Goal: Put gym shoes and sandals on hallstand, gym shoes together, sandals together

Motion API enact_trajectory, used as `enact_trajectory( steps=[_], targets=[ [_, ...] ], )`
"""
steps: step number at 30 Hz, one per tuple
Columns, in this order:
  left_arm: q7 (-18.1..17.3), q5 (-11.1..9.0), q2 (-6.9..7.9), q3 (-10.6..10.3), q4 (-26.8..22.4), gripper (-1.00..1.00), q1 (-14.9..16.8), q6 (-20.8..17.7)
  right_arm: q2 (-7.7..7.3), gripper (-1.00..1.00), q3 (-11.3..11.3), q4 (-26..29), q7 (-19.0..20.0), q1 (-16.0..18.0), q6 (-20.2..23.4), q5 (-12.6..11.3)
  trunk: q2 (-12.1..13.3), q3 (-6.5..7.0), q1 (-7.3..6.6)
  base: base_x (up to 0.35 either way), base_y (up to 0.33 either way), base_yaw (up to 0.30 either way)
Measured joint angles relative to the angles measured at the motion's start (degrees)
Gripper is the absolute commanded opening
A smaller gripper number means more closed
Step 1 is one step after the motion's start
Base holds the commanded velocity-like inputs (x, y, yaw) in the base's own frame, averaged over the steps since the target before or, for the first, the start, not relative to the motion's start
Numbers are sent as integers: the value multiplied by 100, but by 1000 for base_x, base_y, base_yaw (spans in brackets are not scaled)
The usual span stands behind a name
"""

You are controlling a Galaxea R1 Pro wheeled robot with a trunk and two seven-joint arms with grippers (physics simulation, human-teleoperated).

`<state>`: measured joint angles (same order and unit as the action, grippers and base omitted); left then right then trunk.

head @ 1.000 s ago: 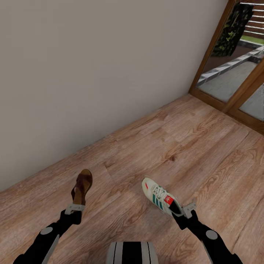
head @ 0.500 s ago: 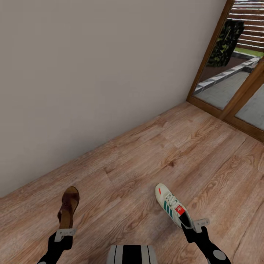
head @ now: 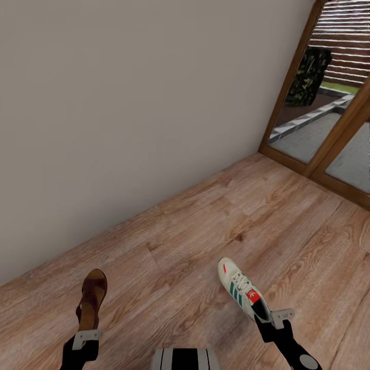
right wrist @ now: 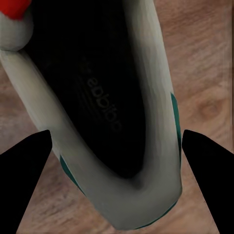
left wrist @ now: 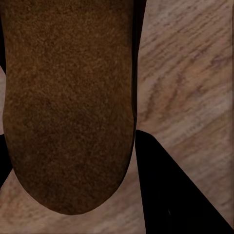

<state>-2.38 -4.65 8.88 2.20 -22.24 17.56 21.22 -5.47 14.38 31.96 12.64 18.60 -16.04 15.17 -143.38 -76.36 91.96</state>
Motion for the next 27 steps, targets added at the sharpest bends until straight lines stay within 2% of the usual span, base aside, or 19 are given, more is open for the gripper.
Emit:
enact_trajectory(
  steps=[4, 11, 15, 17, 20, 22, 26, 27],
  targets=[
    [0, 0, -1, -3, 5, -100, 1, 8, 3, -100, 0, -14, -12, -1, 2, -2, 5, 89, -10, 0, 0, -122],
    [0, 7, -1, -6, 14, -100, -4, 17, -1, -100, 6, -21, -19, -18, 3, -3, 15, 264, -28, 0, 0, -251],
    [0, 13, -1, -6, 15, -100, -7, 19, -10, -100, 96, -25, -21, -32, 0, -5, 174, 355, -115, 0, 0, -274],
    [0, 14, -1, -6, 17, -100, -7, 20, -10, -100, 331, -30, -21, -35, 3, -6, 254, 401, -159, 0, 0, -274],
    [0, 9, -1, -5, 78, -100, -9, 26, -6, -100, 898, -119, -9, -37, 2, 2, 375, 470, -225, 0, 0, -273],
    [0, 8, -1, -10, 162, -100, -9, 27, 1, -100, 1110, -241, 0, -39, -6, 23, 455, 516, -269, 0, 0, -273],
    [0, 6, -1, -9, 258, -100, -8, 140, 10, -100, 1293, -579, 4, -38, -20, 32, 615, 609, -357, 0, 0, -273],
    [2, 5, -6, -6, 324, -100, -8, 383, 14, -100, 1320, -706, 6, -40, -25, 41, 655, 632, -379, 0, 0, -271]
  ],
)
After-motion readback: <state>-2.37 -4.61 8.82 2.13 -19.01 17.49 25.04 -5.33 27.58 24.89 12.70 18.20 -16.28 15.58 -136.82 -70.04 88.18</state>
